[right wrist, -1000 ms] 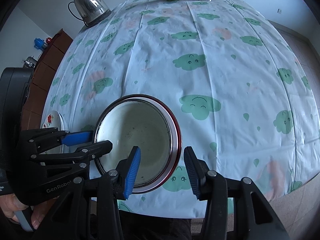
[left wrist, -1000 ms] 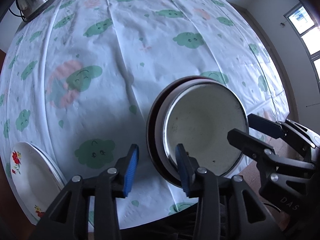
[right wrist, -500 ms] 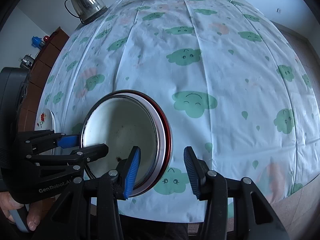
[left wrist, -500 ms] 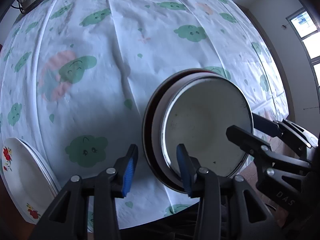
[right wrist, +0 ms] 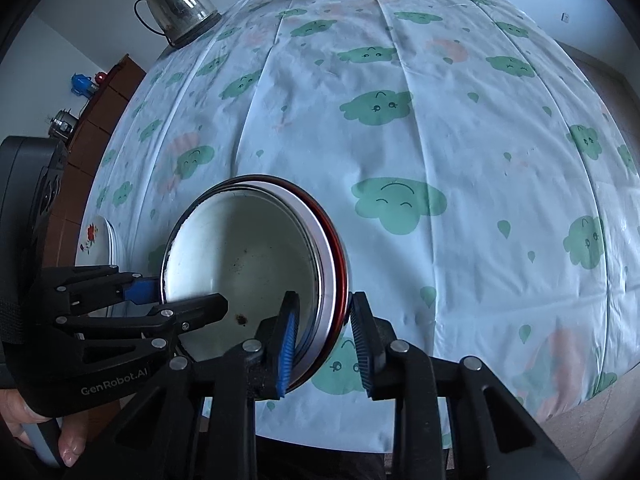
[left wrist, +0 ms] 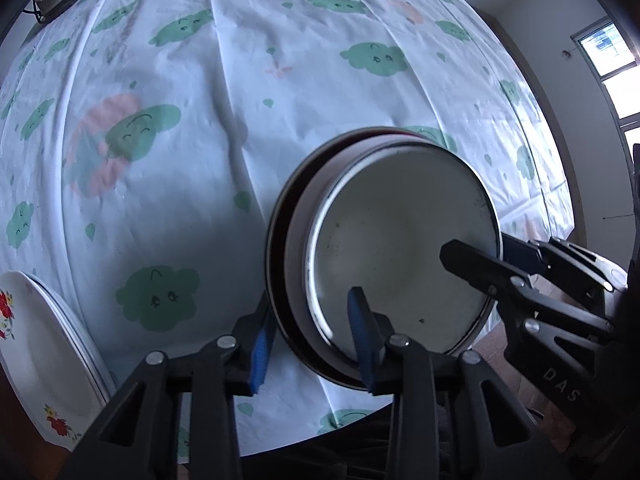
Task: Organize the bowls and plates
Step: 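Lift the stacked bowls and carry them over the red-flower plate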
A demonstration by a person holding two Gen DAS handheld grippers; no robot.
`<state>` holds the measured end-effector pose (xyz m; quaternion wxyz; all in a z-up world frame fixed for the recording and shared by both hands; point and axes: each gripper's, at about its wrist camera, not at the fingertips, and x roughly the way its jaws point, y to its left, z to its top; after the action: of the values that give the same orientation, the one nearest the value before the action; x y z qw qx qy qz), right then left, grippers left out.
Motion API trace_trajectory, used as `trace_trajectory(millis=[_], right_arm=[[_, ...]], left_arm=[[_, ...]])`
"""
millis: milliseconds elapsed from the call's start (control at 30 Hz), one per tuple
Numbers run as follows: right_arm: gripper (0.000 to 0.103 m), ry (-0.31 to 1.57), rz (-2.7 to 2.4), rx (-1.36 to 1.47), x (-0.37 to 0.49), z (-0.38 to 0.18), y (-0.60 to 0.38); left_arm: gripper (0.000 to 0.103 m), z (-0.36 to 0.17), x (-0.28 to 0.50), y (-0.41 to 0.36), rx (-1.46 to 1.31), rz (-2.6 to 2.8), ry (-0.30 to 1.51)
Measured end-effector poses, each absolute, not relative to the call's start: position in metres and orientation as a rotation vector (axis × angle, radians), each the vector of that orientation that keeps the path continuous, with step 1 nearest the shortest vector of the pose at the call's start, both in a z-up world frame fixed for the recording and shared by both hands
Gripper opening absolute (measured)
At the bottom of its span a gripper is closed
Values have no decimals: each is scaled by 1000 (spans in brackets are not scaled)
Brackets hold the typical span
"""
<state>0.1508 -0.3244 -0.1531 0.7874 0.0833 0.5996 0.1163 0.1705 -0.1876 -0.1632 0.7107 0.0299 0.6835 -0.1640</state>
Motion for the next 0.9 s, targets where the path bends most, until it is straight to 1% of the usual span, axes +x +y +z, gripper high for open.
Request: trace_trajectory(millis=[267, 900], right_arm=[[26, 1303, 240, 150, 152, -152, -321], [26, 1296, 299, 111, 157, -131, -296]], left_arm=[[34, -156, 168, -189, 94, -364, 1486], [34, -140, 165, -155, 66, -311, 1457]])
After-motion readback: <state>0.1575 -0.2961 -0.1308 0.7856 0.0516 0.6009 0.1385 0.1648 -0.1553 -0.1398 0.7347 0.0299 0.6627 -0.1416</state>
